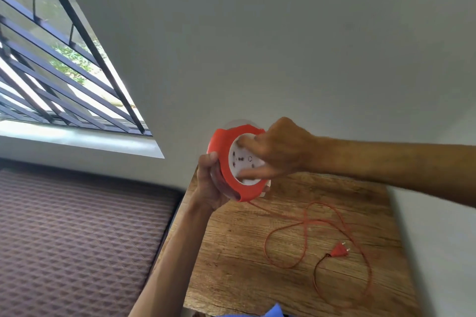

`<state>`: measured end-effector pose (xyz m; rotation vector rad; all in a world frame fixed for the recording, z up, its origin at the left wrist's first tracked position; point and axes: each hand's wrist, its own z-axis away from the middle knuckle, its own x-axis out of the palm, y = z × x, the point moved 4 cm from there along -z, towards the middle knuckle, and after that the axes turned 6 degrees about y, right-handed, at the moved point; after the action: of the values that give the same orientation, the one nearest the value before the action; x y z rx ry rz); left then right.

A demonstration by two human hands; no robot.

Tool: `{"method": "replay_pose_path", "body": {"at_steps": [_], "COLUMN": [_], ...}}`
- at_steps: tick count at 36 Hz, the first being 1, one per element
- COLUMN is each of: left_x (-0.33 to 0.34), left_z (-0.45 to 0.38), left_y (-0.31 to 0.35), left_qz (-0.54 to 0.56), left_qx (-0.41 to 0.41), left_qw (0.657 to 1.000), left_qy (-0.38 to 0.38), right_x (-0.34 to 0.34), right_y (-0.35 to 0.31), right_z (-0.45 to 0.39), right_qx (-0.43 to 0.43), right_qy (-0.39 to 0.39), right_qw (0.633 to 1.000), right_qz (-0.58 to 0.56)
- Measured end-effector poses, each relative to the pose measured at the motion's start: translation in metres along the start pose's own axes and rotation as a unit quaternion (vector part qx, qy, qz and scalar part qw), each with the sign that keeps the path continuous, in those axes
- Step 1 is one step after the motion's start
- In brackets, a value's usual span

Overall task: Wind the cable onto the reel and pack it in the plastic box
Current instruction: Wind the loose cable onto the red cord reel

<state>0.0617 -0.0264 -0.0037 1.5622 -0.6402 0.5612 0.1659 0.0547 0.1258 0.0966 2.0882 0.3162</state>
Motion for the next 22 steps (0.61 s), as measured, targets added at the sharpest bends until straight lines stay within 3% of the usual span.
{"method": "replay_pose_path", "body": {"at_steps": [2, 3, 5, 6, 8, 9, 11, 13, 14, 16, 22], "left_x": [-0.002, -0.004, 0.004, 0.008, 0.008, 0.005, -0.007, -0.018, -0.021, -0.020, -0.020], "left_z": [-0.001, -0.002, -0.004, -0.005, -0.006, -0.005, 0.001, 0.007, 0.008, 0.009, 0.013], "left_y": [0.003, 0.002, 0.006, 0.014, 0.020, 0.017, 0.005, -0.002, -0.003, -0.005, -0.007], "left_qz": [-0.019, -0.021, -0.009, -0.004, 0.015, 0.022, 0.043, 0.044, 0.040, 0.044, 0.081], "left_qx": [0.005, 0.003, -0.003, 0.014, 0.003, -0.003, -0.036, -0.050, -0.050, -0.048, -0.034], "left_qw": [0.999, 0.999, 1.000, 1.000, 1.000, 0.999, 0.998, 0.997, 0.997, 0.998, 0.996], "left_qy": [0.030, 0.037, 0.005, -0.005, -0.023, -0.024, -0.004, 0.030, 0.035, 0.016, 0.021], "right_x": [0.010, 0.018, 0.035, 0.039, 0.045, 0.046, 0.038, 0.022, 0.020, 0.024, 0.017], "right_y": [0.003, 0.004, 0.005, 0.000, -0.007, -0.008, -0.005, -0.009, -0.013, -0.012, -0.004], "right_z": [0.000, 0.005, 0.020, 0.024, 0.030, 0.032, 0.029, 0.026, 0.028, 0.036, 0.036], "right_qx": [0.220, 0.321, 0.480, 0.525, 0.546, 0.527, 0.413, 0.186, 0.056, -0.117, -0.217], "right_qy": [0.027, 0.013, -0.015, -0.029, -0.047, -0.038, 0.011, 0.062, 0.050, -0.009, -0.038], "right_qw": [0.973, 0.939, 0.830, 0.777, 0.742, 0.765, 0.881, 0.978, 0.997, 0.993, 0.975], "right_qz": [-0.063, -0.122, -0.283, -0.346, -0.386, -0.367, -0.232, -0.077, -0.024, 0.016, 0.023]}}
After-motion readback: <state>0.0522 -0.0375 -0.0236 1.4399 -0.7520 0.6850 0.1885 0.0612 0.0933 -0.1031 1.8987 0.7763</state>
